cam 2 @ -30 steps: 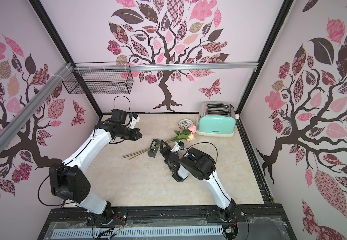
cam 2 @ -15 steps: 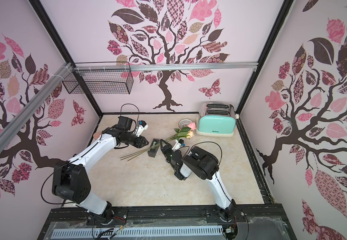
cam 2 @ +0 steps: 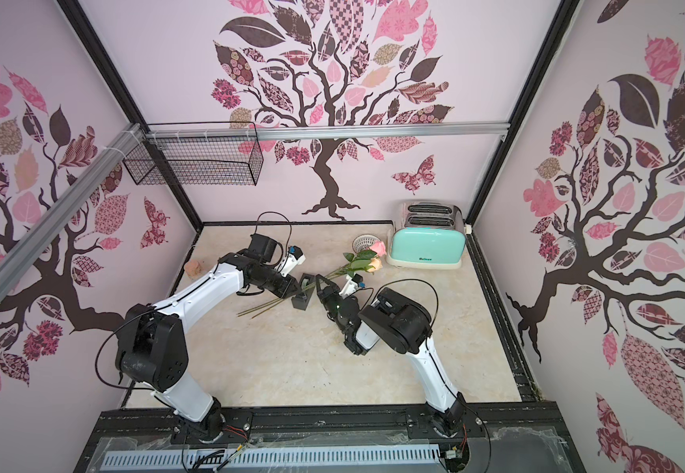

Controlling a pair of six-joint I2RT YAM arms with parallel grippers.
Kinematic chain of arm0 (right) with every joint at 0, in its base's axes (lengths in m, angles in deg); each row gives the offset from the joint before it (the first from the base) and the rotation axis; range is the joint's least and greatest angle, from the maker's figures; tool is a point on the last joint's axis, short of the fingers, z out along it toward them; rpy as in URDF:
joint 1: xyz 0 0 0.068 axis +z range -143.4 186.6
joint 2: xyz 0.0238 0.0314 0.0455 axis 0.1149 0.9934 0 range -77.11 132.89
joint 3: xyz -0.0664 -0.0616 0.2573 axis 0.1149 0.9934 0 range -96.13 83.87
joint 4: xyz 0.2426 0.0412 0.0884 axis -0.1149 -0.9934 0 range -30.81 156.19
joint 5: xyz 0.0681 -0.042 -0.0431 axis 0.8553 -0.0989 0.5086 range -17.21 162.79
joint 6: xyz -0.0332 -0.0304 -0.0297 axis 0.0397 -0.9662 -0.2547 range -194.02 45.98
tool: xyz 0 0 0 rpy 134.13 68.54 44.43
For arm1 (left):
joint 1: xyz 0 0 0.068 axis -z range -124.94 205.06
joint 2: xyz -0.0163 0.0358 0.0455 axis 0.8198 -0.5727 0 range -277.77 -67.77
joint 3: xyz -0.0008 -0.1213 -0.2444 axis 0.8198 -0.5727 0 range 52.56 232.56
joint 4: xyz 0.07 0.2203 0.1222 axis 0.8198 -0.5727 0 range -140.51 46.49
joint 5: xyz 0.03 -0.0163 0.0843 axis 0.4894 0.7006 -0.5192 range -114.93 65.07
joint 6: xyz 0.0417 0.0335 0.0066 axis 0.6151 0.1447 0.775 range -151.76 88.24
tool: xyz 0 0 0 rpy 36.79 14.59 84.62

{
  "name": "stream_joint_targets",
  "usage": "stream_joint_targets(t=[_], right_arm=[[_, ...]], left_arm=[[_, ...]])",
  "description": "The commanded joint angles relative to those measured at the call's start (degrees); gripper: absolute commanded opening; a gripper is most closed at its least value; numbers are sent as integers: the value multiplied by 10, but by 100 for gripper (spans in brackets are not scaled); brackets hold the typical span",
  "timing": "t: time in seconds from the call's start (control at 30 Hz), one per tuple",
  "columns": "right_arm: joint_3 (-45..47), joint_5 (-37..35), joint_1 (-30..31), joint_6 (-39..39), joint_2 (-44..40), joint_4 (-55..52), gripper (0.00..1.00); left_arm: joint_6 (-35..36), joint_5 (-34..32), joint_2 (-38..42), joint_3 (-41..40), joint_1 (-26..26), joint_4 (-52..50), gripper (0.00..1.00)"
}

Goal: Wrap bouquets with tape
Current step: Stick the tape to the bouquet.

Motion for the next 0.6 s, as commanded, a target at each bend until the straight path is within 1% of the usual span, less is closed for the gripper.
stream_joint_targets(t=[0.0, 0.57], right_arm=[[-6, 7, 1, 2, -10, 21, 0], [-12, 10, 1, 6, -4, 19, 0]], left_arm=[[10, -4, -4, 5, 2, 5, 22], [5, -12, -17, 40, 5, -1, 21]])
